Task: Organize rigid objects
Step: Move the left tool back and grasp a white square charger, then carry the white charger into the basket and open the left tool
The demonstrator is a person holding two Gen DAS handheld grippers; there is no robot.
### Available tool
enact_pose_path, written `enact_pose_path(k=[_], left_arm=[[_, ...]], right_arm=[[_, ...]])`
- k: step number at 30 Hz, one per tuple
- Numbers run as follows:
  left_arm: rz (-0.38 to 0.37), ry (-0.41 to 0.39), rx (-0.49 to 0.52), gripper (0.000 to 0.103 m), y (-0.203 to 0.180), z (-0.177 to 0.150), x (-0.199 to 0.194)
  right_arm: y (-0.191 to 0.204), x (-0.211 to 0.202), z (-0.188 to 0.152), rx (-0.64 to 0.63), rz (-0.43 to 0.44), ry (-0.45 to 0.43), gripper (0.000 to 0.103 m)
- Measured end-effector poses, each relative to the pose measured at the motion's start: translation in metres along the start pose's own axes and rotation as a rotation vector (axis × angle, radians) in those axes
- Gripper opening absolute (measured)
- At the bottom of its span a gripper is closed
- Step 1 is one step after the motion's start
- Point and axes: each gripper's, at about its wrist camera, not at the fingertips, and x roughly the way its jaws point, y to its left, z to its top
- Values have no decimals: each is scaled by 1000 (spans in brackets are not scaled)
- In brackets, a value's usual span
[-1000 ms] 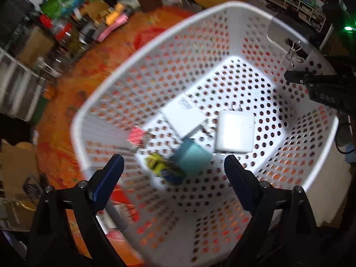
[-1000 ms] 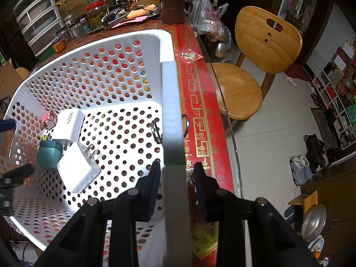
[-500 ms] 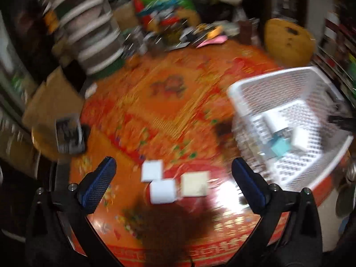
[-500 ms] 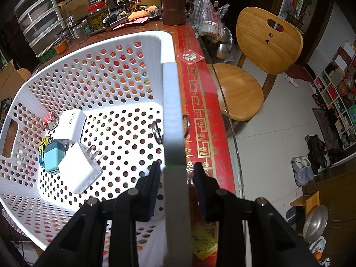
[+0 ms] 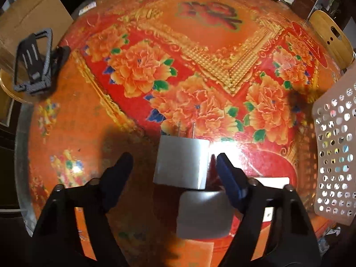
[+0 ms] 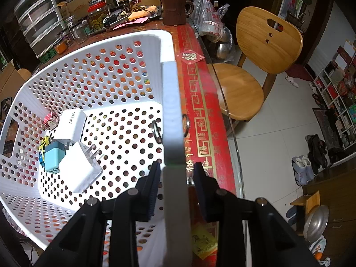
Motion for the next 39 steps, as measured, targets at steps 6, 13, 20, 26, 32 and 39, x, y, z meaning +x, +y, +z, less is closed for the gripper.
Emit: enact_pose_path(k=[6, 13, 20, 26, 32, 39], left_arm=[[-8, -14, 21, 41, -8, -2, -6], [-20, -88, 1, 41, -7, 0, -39], [-4, -214, 66, 41, -33, 0, -110], [19, -327, 228, 41, -110, 15, -183], [12, -278, 426, 41, -215, 24, -188], [102, -70, 582, 41, -288, 29, -112]], right_arm=[[0, 0, 0, -1, -5, 1, 29], [1, 0, 1, -2, -5, 0, 29], [1, 0, 1, -6, -3, 0, 29], [1, 0, 2, -9, -4, 1, 29], [0, 0, 1, -1, -5, 0, 29], [0, 0, 1, -3, -8, 6, 29]])
